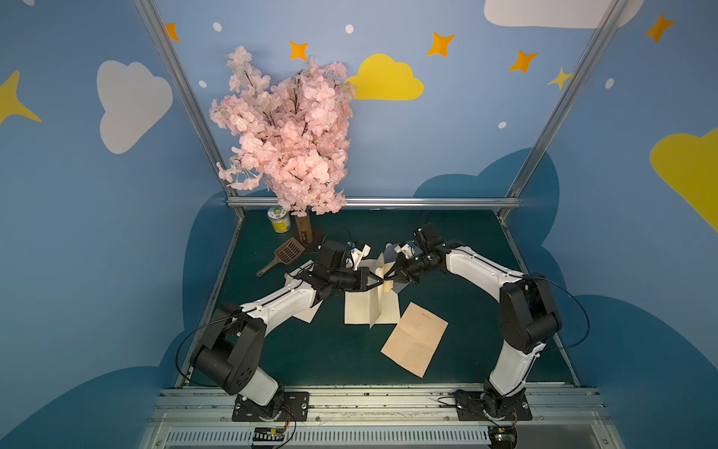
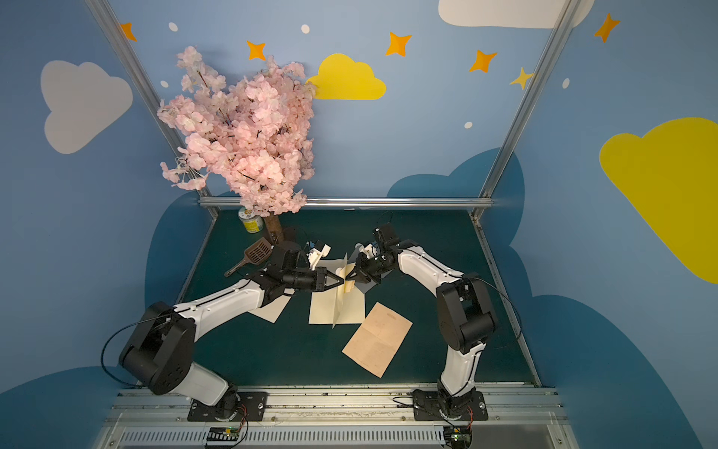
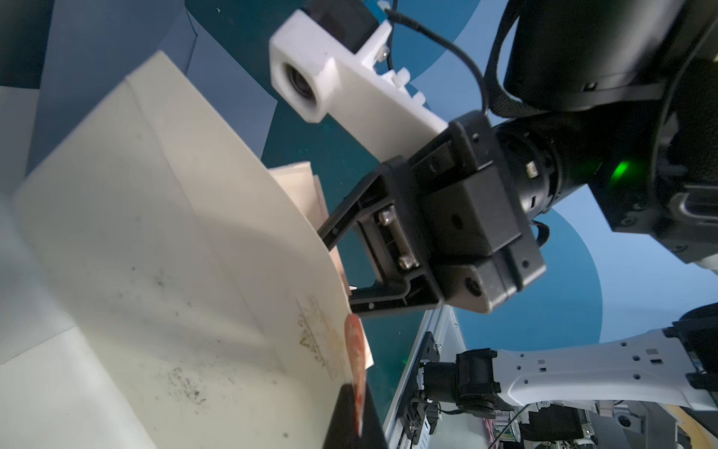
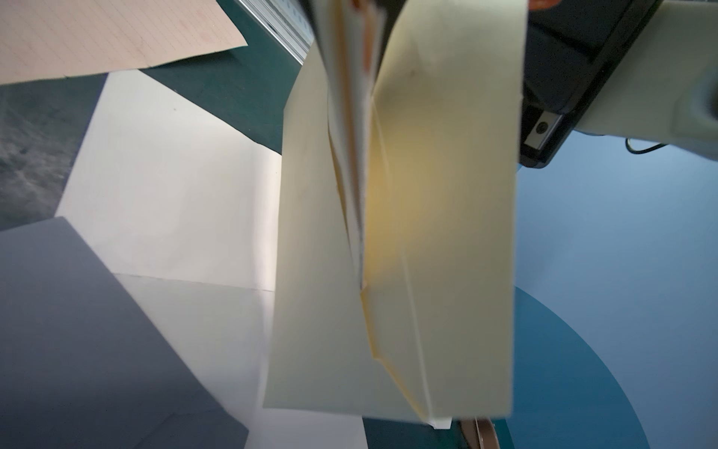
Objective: Fold the letter paper in half and place it into the envelope
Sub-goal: Place the letter paper in the envelope.
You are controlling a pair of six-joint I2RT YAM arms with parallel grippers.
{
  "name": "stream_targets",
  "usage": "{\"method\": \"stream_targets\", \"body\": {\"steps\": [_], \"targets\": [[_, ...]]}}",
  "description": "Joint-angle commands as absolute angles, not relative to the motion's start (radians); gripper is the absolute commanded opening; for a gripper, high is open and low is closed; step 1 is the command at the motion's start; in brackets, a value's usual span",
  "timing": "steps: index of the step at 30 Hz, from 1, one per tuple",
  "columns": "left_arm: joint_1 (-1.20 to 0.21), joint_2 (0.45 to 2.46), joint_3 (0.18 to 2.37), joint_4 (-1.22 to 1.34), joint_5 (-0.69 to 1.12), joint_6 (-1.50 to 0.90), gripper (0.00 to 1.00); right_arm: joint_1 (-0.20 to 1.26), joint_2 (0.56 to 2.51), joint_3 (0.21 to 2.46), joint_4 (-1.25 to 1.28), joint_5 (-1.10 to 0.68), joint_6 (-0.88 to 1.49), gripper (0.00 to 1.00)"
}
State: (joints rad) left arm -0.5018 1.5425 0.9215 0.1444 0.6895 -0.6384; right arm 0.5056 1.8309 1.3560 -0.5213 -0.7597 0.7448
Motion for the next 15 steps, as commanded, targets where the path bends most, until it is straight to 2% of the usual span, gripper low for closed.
{"method": "stream_targets", "body": {"steps": [1,15], "targets": [[-0.495,1.536,0.915,0.247,0.736,-0.678,0.03,0.526,1.847,1.38,-0.574,-0.758,0.709,0.0],[-0.489,1.545,0.885,0.335,0.773,-0.72,0.03,0.564,1.839,1.353,-0.555,-0.799,0.713,0.0]]}}
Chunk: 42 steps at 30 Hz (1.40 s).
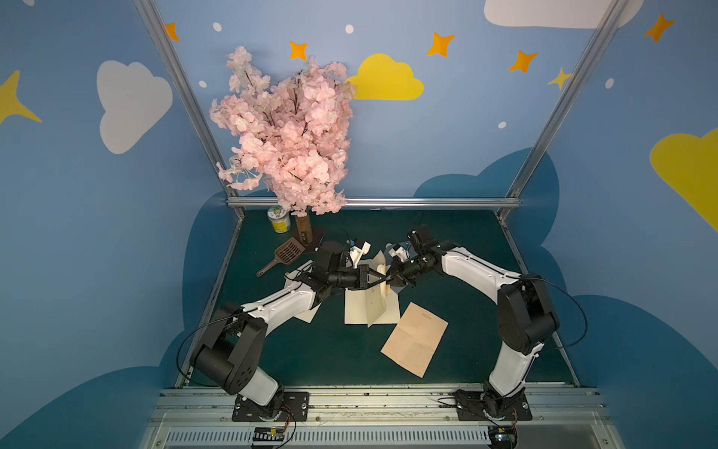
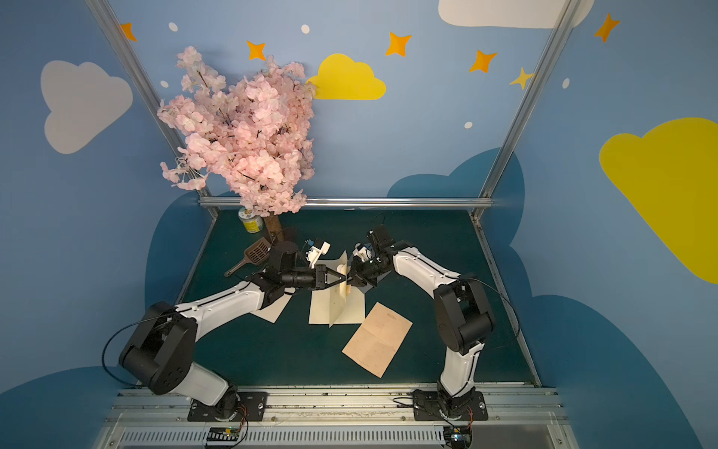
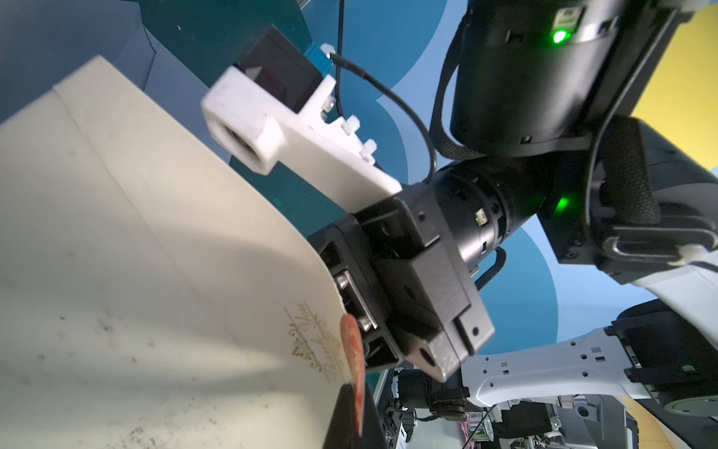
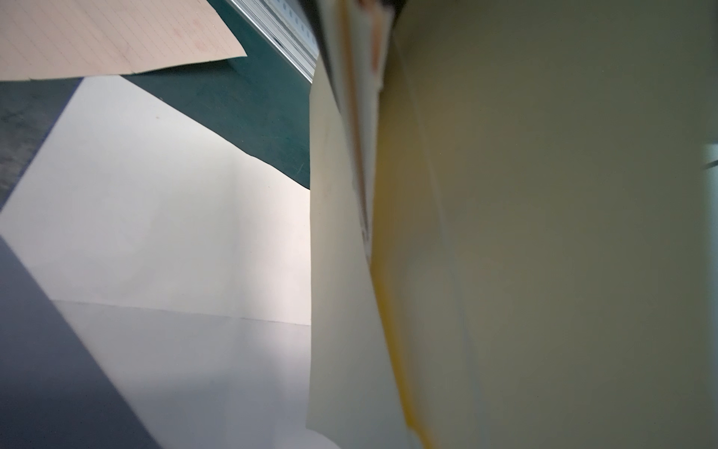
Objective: Fold the letter paper in half and place it into the envelope
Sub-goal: Place the letter paper in the envelope.
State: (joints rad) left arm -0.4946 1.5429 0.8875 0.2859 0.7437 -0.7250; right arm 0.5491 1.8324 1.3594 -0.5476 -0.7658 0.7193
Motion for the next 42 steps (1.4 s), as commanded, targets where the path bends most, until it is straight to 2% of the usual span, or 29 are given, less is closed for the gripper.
{"method": "stream_targets", "body": {"steps": [1,12,22,32,42], "targets": [[-0.49,1.547,0.886,0.331,0.777,-0.717,0.03,0.567,1.837,1.356,-0.557,-0.808,0.713,0.0],[-0.482,1.508,0.874,0.171,0.81,-0.564,0.03,0.572,1.769,1.35,-0.642,-0.89,0.718,0.0],[-0.477,1.479,0.875,0.06,0.847,-0.461,0.03,0.579,1.792,1.352,-0.659,-0.838,0.732,0.0],[-0.474,1.522,0.799,0.36,0.974,-0.675,0.03,0.588,1.894,1.426,-0.628,-0.739,0.761,0.0],[-0.457,1.592,0.753,0.638,1.036,-0.883,0.03,0.592,1.855,1.418,-0.54,-0.641,0.775,0.0]]}}
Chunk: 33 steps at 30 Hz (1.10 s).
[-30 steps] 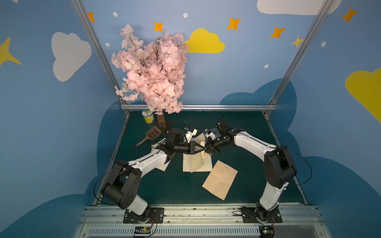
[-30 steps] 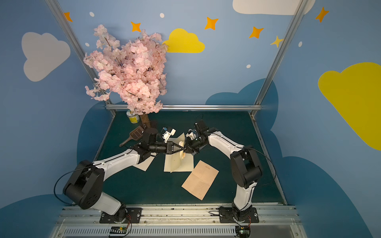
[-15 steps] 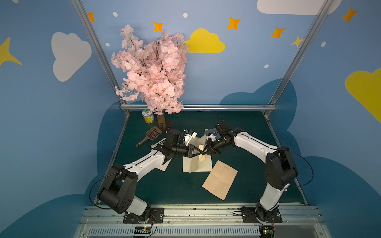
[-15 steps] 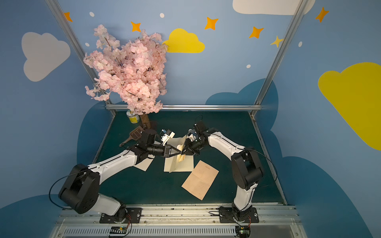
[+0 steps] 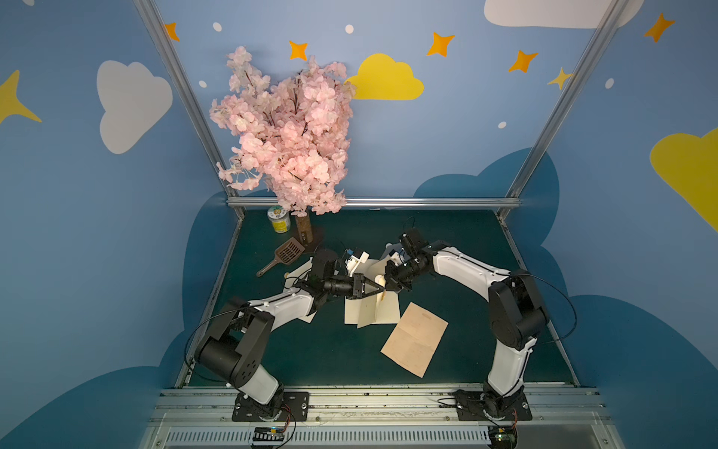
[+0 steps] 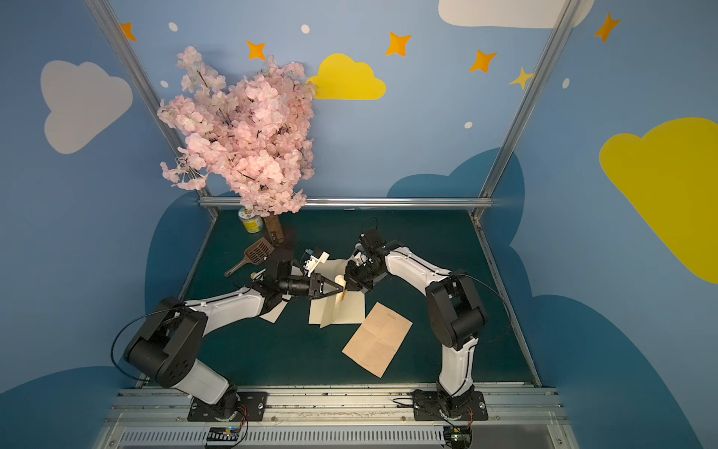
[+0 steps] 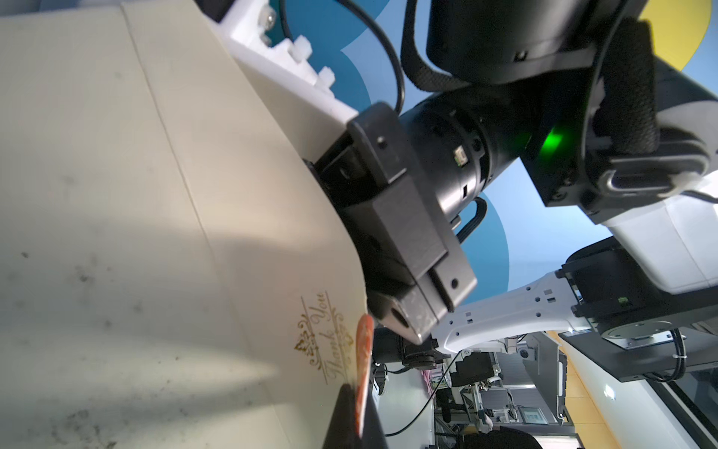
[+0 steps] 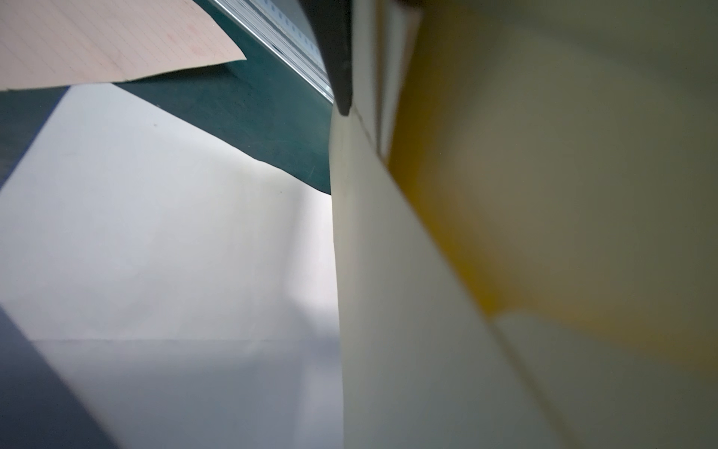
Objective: Fold the letter paper in half and place it into the envelope
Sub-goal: Place the letter paper in the envelope.
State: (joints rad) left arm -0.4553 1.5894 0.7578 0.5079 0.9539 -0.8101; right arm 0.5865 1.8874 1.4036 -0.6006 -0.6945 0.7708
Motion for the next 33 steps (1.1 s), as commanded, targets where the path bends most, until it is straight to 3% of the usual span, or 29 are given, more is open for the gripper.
{"method": "stream_targets", "body": {"steps": [1,6,11,17,26,33], "targets": [[-0.454,1.593,0.752,0.65,1.037,-0.891,0.03,0.594,1.854,1.419,-0.54,-0.641,0.774,0.0],[-0.431,1.593,0.751,0.657,1.043,-0.897,0.03,0.592,1.829,1.418,-0.56,-0.66,0.76,0.0],[-0.375,1.569,0.746,0.624,1.041,-0.886,0.03,0.586,1.758,1.435,-0.658,-0.656,0.715,0.13],[-0.318,1.539,0.753,0.542,1.054,-0.836,0.03,0.577,1.677,1.431,-0.737,-0.641,0.688,0.22],[-0.281,1.538,0.754,0.541,1.087,-0.84,0.03,0.573,1.666,1.435,-0.799,-0.57,0.652,0.24],[-0.282,1.541,0.747,0.549,1.089,-0.845,0.03,0.584,1.738,1.496,-0.807,-0.545,0.643,0.65]]}}
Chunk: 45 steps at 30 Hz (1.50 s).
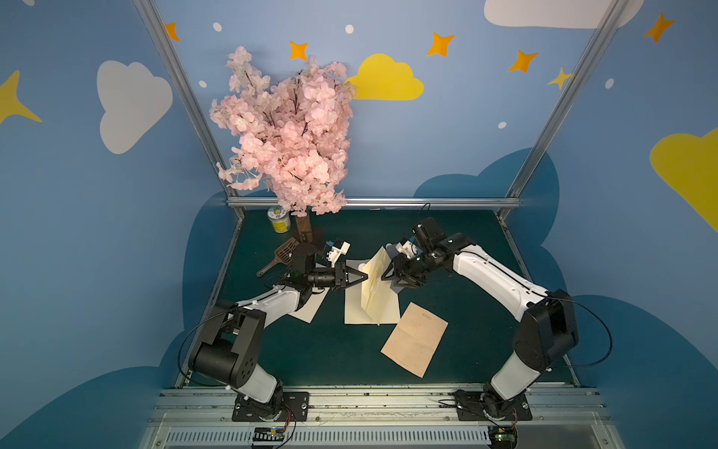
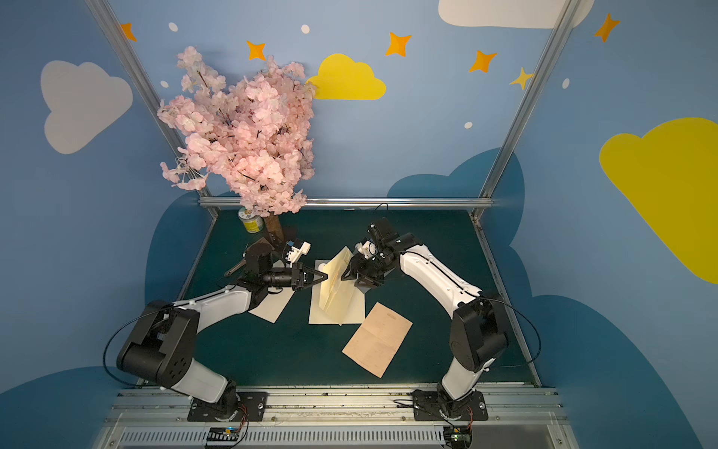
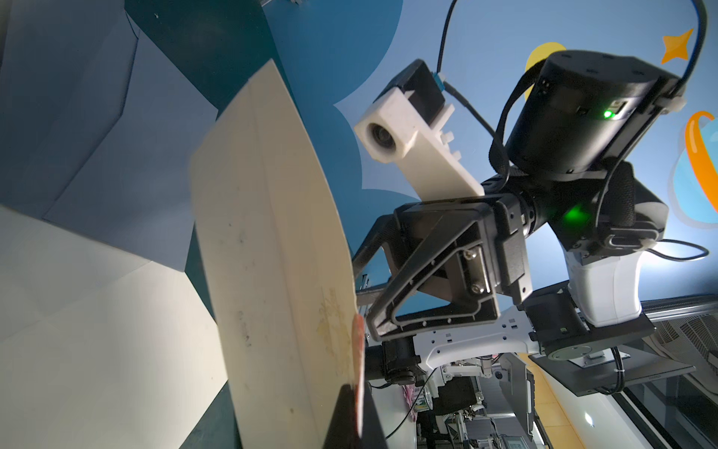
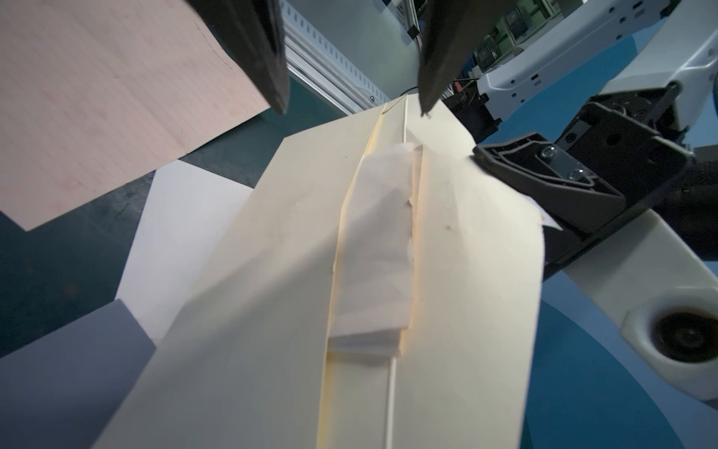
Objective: Fold the letter paper in half and place it into the envelope
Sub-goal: Place the letter paper in the envelope.
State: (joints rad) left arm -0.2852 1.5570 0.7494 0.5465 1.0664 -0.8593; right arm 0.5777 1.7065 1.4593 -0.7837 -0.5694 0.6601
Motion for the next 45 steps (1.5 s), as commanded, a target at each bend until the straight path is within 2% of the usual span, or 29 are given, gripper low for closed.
{"method": "stream_targets", "body": {"steps": [1,4,7,45], "targets": [[-0.282,1.542,0.746,0.552,1.088,-0.848,0.03,0.586,1.749,1.506,-0.807,-0.543,0.643,0.68],[-0.282,1.541,0.737,0.568,1.086,-0.859,0.03,0.588,1.776,1.525,-0.809,-0.54,0.64,0.74],[-0.283,1.543,0.728,0.6,1.082,-0.882,0.03,0.589,1.8,1.537,-0.81,-0.529,0.637,0.75],[-0.3,1.553,0.689,0.732,1.039,-0.978,0.03,0.607,1.981,1.639,-0.895,-0.418,0.576,0.77]]}}
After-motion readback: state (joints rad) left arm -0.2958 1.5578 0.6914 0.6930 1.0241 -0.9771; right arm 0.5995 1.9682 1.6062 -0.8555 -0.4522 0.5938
